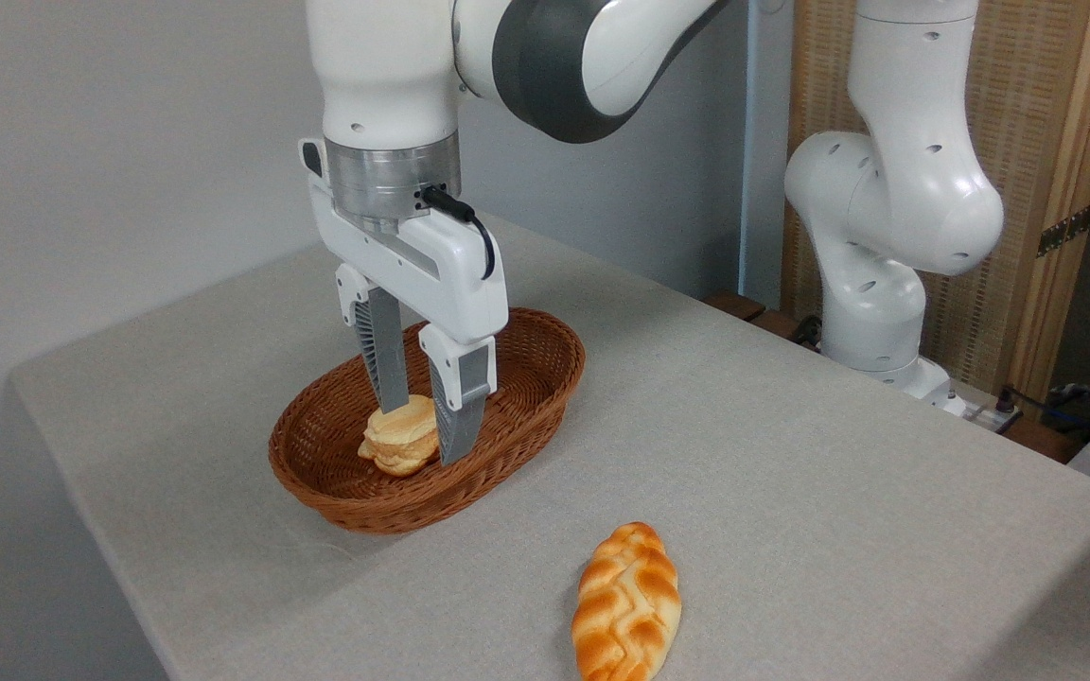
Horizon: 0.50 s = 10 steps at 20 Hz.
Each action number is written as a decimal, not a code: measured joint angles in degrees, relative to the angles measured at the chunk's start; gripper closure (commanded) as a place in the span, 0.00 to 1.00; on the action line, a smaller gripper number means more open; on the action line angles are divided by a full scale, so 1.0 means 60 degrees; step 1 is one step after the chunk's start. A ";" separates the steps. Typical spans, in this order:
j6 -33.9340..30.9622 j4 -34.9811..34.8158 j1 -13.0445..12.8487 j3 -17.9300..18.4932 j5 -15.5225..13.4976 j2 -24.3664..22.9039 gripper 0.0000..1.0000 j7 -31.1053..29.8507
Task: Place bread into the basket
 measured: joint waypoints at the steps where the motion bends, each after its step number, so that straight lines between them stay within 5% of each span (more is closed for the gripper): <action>1: 0.0000 0.0000 0.0000 0.0000 0.0000 0.0000 0.00 0.0000; 10: 0.0000 0.0000 0.0003 0.0145 0.0000 0.0000 0.00 0.0000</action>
